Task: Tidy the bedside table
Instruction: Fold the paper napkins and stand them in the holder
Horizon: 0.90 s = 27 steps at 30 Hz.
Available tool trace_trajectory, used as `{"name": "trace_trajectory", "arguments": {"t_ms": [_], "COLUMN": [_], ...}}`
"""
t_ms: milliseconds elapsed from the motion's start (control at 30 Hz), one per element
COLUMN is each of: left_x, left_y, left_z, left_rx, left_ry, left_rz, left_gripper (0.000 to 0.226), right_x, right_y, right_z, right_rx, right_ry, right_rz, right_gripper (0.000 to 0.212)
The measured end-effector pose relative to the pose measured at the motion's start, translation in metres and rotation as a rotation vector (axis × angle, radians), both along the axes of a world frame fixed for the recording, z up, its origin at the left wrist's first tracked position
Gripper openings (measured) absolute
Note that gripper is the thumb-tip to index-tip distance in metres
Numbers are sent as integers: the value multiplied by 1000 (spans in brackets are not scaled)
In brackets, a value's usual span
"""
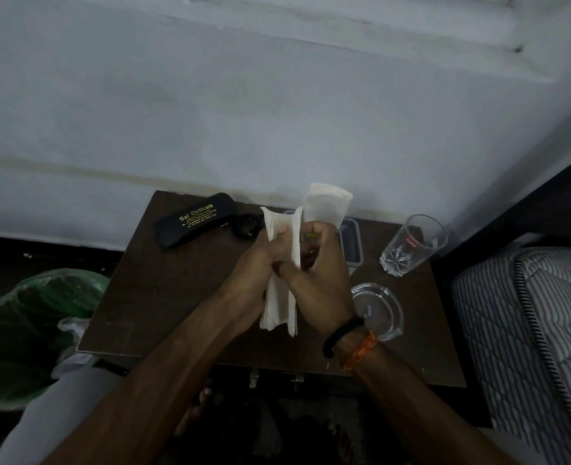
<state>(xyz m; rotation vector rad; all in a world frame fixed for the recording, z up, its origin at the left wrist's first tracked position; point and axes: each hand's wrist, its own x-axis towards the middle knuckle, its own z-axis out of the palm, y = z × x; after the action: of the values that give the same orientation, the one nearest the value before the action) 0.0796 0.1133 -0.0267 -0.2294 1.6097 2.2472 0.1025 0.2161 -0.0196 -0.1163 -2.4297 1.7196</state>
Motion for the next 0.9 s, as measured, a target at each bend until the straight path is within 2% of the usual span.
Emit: {"name": "trace_trajectory", "arguments": {"t_ms": [267,467,567,700,900], "left_x": [-4,2,0,-3,-2], "left_y": [1,6,4,2,7], "left_z": [-4,-5,-6,-4,-5], "left_rx": [-1,-5,-6,3,-24], "left_ry": [-8,89,82,16,23], "left_rz": [-7,-48,-35,2,28], "left_gripper": [46,33,26,44,43], "right_x": [1,-1,0,0,-3], "right_y": [6,-2,-2,3,7], "right_z": [5,3,5,2,-5], "right_rx": [100,91,81,201,353], "right_ry": [51,66,65,61,96], "right_rz": [-85,-110,-103,-85,-122], "right_gripper": [35,24,24,37,41]}}
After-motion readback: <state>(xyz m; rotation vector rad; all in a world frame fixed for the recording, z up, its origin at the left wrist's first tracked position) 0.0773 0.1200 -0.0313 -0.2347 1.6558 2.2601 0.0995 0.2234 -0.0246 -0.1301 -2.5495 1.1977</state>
